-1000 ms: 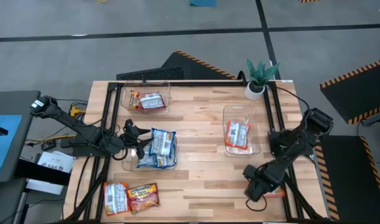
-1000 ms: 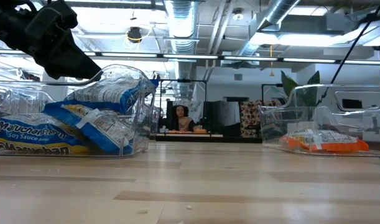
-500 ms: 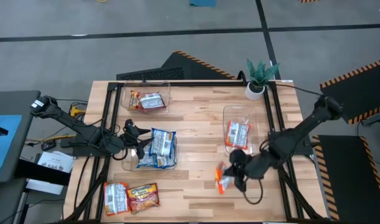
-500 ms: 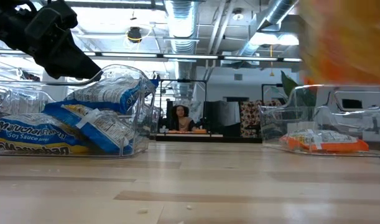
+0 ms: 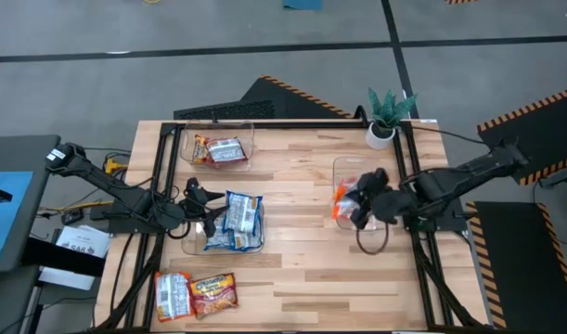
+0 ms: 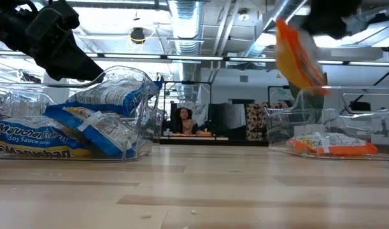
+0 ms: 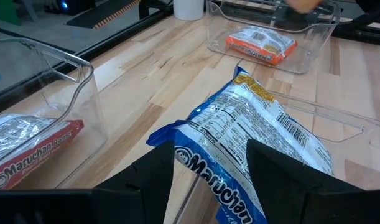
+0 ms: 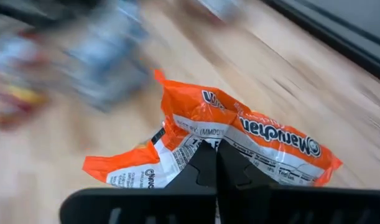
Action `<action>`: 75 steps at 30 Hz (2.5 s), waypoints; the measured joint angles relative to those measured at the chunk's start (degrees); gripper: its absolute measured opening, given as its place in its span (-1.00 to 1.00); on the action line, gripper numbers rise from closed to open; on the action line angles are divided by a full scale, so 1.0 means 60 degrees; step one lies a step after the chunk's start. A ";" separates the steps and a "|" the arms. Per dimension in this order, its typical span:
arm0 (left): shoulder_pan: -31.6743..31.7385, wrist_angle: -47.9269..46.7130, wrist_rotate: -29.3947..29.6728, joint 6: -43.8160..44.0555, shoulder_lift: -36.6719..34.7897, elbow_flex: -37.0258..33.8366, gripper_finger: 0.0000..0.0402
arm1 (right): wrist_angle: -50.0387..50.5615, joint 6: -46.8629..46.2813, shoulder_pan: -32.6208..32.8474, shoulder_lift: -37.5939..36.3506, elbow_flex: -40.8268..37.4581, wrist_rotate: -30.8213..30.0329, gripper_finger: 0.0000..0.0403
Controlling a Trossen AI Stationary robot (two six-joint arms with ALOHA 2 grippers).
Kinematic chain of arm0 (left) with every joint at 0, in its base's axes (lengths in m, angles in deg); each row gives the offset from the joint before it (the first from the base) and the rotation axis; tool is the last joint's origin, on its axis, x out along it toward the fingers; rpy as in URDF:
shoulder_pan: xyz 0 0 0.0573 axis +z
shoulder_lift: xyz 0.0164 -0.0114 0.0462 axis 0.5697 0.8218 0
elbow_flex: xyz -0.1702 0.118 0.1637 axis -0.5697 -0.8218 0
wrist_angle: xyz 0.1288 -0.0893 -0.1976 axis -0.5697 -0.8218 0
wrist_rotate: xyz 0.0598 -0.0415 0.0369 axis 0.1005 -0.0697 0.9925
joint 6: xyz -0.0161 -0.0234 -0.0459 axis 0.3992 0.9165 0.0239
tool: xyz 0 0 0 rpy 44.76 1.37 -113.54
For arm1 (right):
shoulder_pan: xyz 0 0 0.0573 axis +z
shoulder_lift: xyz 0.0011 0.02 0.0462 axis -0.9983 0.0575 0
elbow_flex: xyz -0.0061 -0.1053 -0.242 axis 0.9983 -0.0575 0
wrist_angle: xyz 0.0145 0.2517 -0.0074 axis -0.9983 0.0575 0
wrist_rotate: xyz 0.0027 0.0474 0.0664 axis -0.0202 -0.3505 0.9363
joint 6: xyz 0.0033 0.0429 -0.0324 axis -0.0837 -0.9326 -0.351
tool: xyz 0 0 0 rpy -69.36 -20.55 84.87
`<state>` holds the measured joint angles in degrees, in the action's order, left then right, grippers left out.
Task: Sort Maruchan noodles
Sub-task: Put the right orange noodle pack into the bottom right transparent bin, then put the orange noodle pack into the bottom right transparent bin
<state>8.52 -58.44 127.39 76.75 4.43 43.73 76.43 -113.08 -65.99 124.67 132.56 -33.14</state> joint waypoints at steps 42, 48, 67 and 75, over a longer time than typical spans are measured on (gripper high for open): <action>-0.0001 0.0031 -0.0033 0.0040 0.0001 0.0004 -0.05 | -0.2590 0.1715 -0.1112 0.1271 -0.0110 -0.0697 -0.65; -0.0001 0.0203 -0.0106 0.0053 0.0002 0.0004 -0.05 | -0.7840 0.4912 -0.1176 0.1274 -0.1362 -0.0313 -0.65; -0.0251 -0.1988 -0.5455 -0.1606 0.1846 0.4359 0.16 | -1.1030 0.5185 -0.1950 0.1282 -0.3208 0.1366 -0.65; -0.2067 -0.5994 -0.6393 -0.0915 0.4328 0.7079 0.30 | -1.1004 0.5156 -0.1954 0.1282 -0.3208 0.1370 -0.65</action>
<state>-3.88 -94.40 89.03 71.26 30.40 86.21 10.41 -82.14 -77.71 132.36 113.31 -24.92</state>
